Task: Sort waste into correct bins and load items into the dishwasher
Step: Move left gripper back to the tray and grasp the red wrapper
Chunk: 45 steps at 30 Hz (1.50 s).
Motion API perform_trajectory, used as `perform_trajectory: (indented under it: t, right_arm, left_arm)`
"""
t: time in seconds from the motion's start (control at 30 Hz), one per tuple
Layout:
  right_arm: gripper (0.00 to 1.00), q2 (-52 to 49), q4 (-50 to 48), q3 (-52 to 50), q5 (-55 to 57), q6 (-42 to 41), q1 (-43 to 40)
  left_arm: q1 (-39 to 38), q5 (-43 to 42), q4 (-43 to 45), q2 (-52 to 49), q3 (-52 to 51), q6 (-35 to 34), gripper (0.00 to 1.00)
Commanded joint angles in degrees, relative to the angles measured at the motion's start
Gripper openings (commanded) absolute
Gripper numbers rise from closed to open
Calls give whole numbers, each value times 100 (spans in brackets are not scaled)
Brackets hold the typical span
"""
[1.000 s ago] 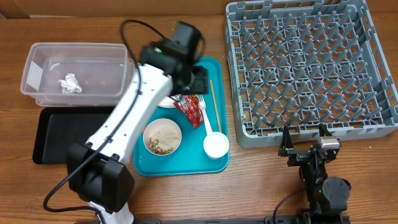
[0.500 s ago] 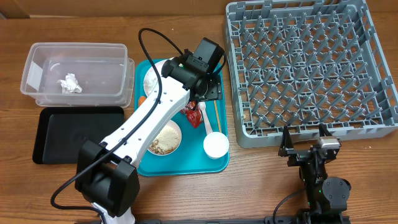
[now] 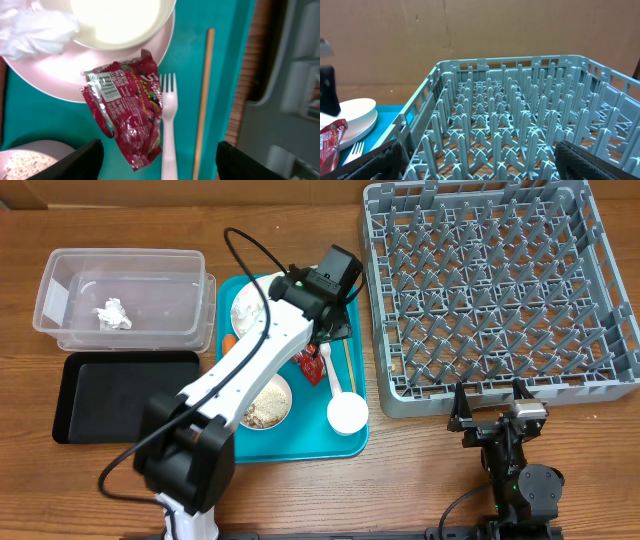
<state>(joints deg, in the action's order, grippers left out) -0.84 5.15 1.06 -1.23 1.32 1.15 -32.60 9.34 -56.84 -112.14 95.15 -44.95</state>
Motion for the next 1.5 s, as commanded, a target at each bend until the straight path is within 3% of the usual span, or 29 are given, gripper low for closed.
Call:
perform_trajectory:
  t: [0.0, 0.77, 0.93, 1.33, 1.47]
  right_arm:
    - [100, 68, -44, -61, -13, 2, -26]
    - [100, 68, -44, -61, -15, 2, -26]
    - [100, 68, -44, -61, -13, 2, -26]
    - [100, 68, -44, -61, -13, 2, -26]
    - [100, 68, -44, -61, -13, 2, -26]
  left_arm:
    - [-11, 256, 44, -372, -72, -157, 76]
    - [-15, 614, 334, -1005, -74, -199, 76]
    - [-15, 643, 356, -1060, -74, -197, 62]
    - [-15, 767, 361, -1154, -74, -179, 63]
    - [-15, 756, 354, -1154, -74, -177, 53]
